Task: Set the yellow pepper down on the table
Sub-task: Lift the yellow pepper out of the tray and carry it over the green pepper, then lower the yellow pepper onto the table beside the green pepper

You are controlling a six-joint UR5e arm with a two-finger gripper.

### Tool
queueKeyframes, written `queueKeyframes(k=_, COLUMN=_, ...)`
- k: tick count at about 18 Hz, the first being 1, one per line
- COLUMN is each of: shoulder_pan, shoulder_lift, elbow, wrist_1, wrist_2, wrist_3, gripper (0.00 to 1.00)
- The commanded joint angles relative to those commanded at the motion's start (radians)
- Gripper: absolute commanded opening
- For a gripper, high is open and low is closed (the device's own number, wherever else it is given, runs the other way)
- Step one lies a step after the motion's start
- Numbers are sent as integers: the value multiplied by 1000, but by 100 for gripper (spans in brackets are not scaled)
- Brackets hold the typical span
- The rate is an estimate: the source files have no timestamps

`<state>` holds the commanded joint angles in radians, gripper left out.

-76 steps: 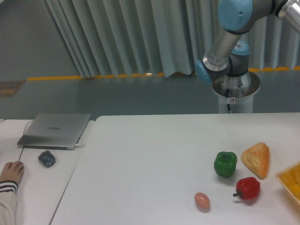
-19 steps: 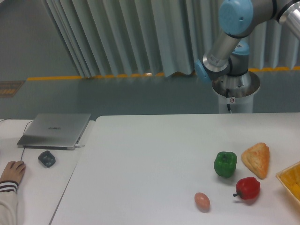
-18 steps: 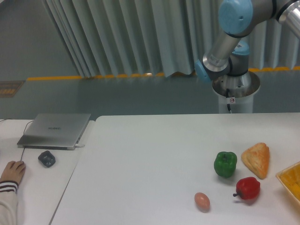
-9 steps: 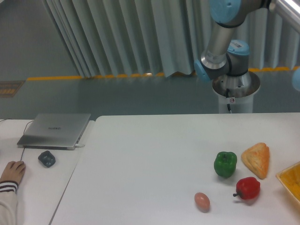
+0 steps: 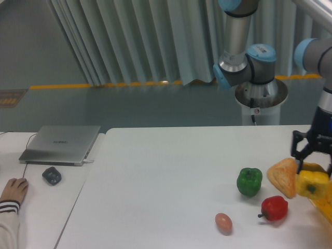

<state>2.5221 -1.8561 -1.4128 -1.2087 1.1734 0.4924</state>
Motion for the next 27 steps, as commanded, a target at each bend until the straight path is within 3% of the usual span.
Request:
queueKeyframes(k=11, shoulder_pan=-199, shoulder_lift=-15, elbow=-14, wrist_1=-18, wrist_2=189, wrist_3=43, gripper=53)
queueKeyframes(k=15, shoulder_pan=-212, shoulder_lift=-8, elbow=-23, wrist_1=-26, wrist_2=190, wrist_3=86, gripper=53)
queueKeyframes(k=19, shoulder_pan=-215, shoulder_lift=11, elbow=-52, wrist_1=-29, wrist_2=242, wrist_3=239, gripper=53)
queueKeyframes(k=25, shoulder_pan=-242, shoulder_lift=29, elbow=-55, wrist_1=-133, wrist_2=317, wrist_3=399, gripper=53)
queueKeyframes(k=27, shoulder_pan=-262, shoulder_lift=29, elbow=-51, wrist_1=-140, wrist_2=342, wrist_3=400, gripper=53)
